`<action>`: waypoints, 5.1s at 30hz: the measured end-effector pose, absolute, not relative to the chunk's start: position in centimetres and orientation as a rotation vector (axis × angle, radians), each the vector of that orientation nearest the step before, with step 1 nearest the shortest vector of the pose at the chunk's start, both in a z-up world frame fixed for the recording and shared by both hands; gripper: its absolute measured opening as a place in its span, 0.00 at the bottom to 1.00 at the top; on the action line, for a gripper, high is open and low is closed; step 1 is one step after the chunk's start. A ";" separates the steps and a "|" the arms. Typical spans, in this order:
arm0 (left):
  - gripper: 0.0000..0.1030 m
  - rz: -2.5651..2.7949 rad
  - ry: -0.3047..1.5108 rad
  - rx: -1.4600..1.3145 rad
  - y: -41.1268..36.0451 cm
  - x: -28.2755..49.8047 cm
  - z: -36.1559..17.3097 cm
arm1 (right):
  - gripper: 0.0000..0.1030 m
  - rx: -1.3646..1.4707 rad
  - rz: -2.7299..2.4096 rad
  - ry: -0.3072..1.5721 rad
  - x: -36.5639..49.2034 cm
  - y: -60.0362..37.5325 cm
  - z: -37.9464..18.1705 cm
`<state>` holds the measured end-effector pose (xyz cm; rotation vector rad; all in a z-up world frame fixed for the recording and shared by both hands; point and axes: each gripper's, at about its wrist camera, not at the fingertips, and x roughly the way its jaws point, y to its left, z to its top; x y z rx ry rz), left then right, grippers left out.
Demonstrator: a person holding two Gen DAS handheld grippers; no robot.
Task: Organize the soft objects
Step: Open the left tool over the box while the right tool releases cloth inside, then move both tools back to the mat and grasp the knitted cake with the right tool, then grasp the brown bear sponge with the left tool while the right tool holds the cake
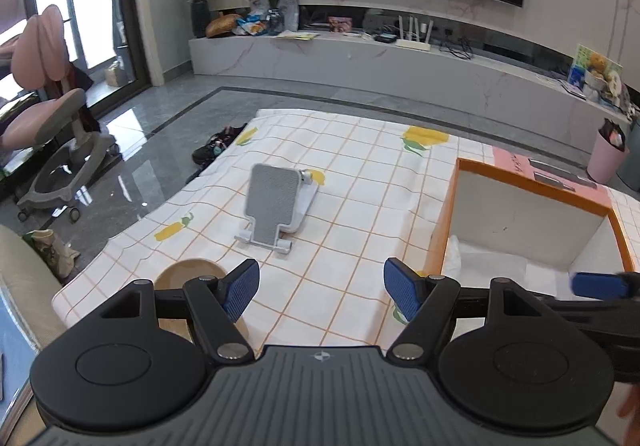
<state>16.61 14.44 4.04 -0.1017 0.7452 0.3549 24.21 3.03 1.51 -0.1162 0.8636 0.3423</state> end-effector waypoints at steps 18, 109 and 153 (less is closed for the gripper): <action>0.84 0.114 0.562 -0.020 3.9 9.4 12.2 | 0.74 -0.063 0.103 0.670 11.8 -15.7 10.9; 0.94 0.168 0.999 0.109 -31.9 31.7 -7.8 | 0.62 0.233 -0.228 1.010 21.2 -43.1 -10.2; 0.91 -0.075 0.947 0.041 -27.6 22.4 -10.0 | 0.64 0.263 -0.222 1.027 20.8 -43.6 -10.2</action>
